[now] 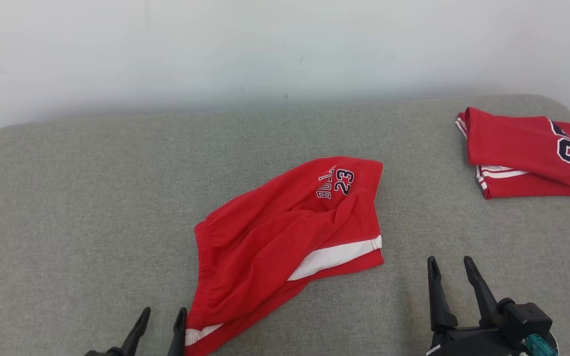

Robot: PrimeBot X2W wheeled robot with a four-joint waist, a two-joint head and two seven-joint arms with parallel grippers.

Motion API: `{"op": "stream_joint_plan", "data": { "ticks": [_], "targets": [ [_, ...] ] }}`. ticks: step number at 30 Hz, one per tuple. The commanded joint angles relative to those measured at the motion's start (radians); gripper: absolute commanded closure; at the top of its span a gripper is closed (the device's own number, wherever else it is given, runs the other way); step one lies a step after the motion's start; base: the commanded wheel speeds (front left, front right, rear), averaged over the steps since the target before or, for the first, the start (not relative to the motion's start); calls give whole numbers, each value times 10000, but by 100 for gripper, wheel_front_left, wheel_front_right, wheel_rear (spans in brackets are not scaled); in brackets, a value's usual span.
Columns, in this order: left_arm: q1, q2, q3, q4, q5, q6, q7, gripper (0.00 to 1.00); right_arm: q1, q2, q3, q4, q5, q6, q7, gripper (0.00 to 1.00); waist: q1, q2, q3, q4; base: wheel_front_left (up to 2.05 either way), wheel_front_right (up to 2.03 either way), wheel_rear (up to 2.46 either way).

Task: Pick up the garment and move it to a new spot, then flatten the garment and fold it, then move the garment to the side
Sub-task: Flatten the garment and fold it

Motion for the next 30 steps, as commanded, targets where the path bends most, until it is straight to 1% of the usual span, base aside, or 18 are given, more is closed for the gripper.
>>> {"op": "stream_joint_plan", "data": {
  "ticks": [1, 6, 7, 12, 14, 19, 23, 30],
  "targets": [
    [176, -71, 180, -177, 217, -77, -29, 0, 99, 1, 7, -1, -41, -27, -44, 0, 1, 0, -126, 53, 0, 0, 0],
    [412, -307, 996, -784, 722, -113, -29, 0, 180, -33, 11, 9, 17, -27, -44, 0, 1, 0, -314, 85, 0, 0, 0],
    [506, -403, 1384, -1060, 933, -127, -29, 0, 203, -32, 16, -5, 33, -27, -44, 0, 1, 0, -373, 89, 0, 0, 0],
    [855, -705, 2344, -1594, 1492, -157, -29, 0, 287, -28, 9, 12, 70, -27, -44, 0, 1, 0, -505, 82, 0, 0, 0],
    [996, -741, 2690, -1734, 1730, -134, -29, 0, 323, -42, 1, 33, 97, -27, -44, 0, 1, 0, -544, 75, 0, 0, 0],
    [1314, -869, 3272, -1969, 2327, -143, -29, 0, 375, -93, 3, 85, 129, -27, -44, 0, 1, 0, -626, 43, 0, 0, 0],
    [1500, -1035, 3611, -2094, 2593, -147, -29, 0, 442, -74, -54, 73, 107, -27, -44, 0, 1, 0, -669, 53, 0, 0, 0],
    [1622, -1168, 3767, -2275, 2877, -138, -29, 0, 474, -48, -81, 108, 87, -27, -44, 0, 1, 0, -710, 128, 0, 0, 0]
  ]
}}
